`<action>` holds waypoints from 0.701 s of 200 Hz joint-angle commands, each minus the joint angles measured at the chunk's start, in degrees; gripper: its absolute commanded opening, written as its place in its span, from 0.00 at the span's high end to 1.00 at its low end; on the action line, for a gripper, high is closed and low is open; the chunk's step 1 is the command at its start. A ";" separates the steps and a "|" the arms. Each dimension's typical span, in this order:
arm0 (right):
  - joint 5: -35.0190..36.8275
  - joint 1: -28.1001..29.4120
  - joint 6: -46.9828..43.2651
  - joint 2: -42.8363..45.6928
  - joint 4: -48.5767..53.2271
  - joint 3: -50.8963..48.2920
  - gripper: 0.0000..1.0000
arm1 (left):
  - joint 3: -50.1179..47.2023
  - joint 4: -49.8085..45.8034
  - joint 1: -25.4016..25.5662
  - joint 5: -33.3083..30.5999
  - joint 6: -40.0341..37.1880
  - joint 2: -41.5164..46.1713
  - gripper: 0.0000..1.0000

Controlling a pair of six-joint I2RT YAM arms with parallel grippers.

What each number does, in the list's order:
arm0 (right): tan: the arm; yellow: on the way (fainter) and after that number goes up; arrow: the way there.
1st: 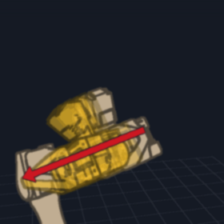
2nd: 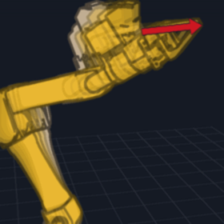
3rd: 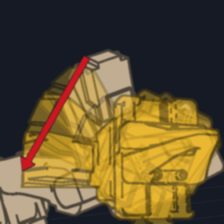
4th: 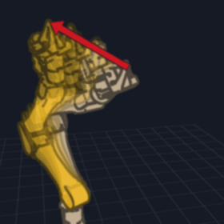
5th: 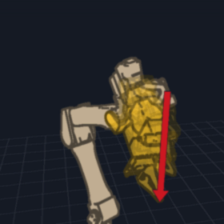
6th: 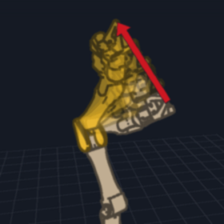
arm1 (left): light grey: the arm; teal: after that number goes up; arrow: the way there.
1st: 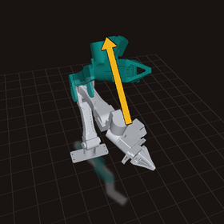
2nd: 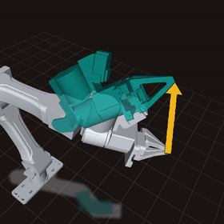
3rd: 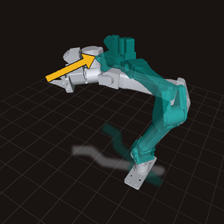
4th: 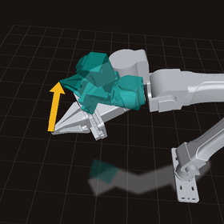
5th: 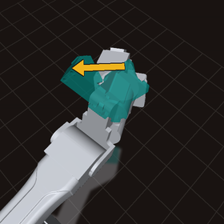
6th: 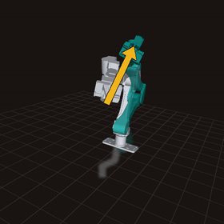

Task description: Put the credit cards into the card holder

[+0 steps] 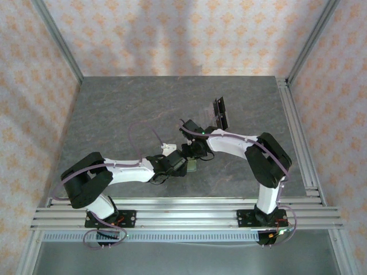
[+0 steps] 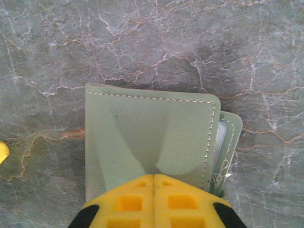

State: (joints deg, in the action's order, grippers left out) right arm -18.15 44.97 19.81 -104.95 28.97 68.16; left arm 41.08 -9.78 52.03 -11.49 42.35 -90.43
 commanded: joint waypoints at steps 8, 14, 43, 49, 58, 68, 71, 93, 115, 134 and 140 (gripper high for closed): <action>0.86 0.47 -0.79 -2.04 0.38 1.10 1.00 | -1.42 -1.32 0.09 1.11 -0.86 -2.38 0.01; 0.86 0.47 -0.74 -2.23 0.38 0.92 1.00 | -1.27 -1.34 0.08 1.21 -0.86 -2.38 0.00; 0.69 0.51 -0.75 -2.65 0.14 -0.47 1.00 | -1.40 -1.38 0.07 1.21 -0.90 -2.16 0.01; 0.66 0.56 -0.81 -2.75 0.04 -0.79 1.00 | -1.39 -1.27 0.09 1.20 -0.94 -2.21 0.01; 0.69 0.62 -0.72 -3.00 -0.21 -1.24 1.00 | -1.43 -1.21 0.09 1.30 -0.86 -2.28 0.01; 0.66 0.64 -0.59 -3.50 -0.39 -1.69 1.00 | -1.36 -1.11 0.09 1.37 -0.87 -2.37 0.01; 0.68 0.64 -0.57 -3.66 -0.45 -1.71 1.00 | -1.35 -1.05 0.09 1.42 -0.86 -2.33 0.01; 0.49 0.73 -0.39 -5.19 -1.08 -2.53 1.00 | -1.36 -0.95 0.09 1.38 -0.86 -2.29 0.01; 0.44 0.73 -0.18 -6.36 -1.77 -3.62 1.00 | -1.47 -0.94 0.09 1.47 -0.86 -1.99 0.01; 0.66 0.73 -0.10 -7.18 -2.33 -4.58 1.00 | -1.67 -0.95 0.09 1.53 -0.86 -1.75 0.01; 0.66 0.73 0.00 -7.51 -2.43 -4.91 1.00 | -1.70 -0.89 0.09 1.50 -0.78 -1.65 0.01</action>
State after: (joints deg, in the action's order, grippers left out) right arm -18.39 44.95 19.84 -106.00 27.16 67.59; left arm 41.08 -9.74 52.03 -11.35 42.33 -90.43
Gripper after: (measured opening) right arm 0.049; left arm 0.992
